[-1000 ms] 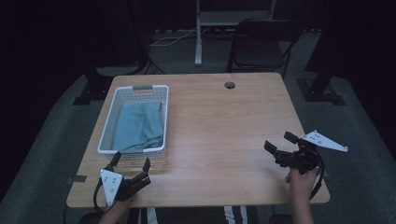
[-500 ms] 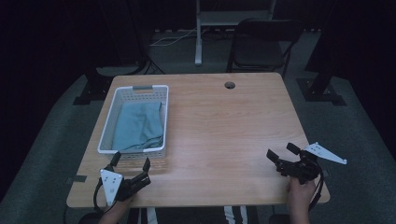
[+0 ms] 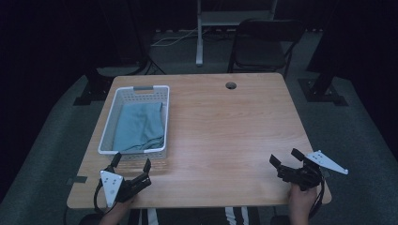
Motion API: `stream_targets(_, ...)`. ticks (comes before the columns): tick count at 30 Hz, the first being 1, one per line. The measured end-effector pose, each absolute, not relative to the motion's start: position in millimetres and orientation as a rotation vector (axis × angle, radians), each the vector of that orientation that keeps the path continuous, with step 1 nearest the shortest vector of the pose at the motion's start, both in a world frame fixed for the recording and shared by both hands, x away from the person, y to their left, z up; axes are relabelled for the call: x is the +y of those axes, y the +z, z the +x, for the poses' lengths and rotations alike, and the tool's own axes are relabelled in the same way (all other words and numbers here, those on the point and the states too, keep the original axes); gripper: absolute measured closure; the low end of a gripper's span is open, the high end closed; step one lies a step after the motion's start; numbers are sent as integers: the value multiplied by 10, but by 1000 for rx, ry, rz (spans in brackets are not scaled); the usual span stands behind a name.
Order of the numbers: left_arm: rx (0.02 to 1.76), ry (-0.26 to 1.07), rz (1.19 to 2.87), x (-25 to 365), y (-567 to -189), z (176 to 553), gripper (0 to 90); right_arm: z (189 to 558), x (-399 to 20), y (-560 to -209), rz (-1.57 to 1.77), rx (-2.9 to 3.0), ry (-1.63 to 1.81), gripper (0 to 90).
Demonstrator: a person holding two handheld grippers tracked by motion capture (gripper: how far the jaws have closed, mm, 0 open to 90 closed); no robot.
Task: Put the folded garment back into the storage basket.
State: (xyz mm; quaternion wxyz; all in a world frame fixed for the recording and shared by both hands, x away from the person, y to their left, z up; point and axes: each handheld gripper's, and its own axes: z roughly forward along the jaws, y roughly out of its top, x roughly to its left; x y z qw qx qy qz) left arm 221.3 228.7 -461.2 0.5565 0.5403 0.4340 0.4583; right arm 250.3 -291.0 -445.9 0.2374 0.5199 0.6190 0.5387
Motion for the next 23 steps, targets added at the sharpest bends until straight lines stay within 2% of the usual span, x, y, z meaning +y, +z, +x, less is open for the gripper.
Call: stream_targets(23, 1024, 1074, 1271, 2297, -4612, 2213, 38, 2581, -2787, -4493, 1468, 1702, 1297, 21)
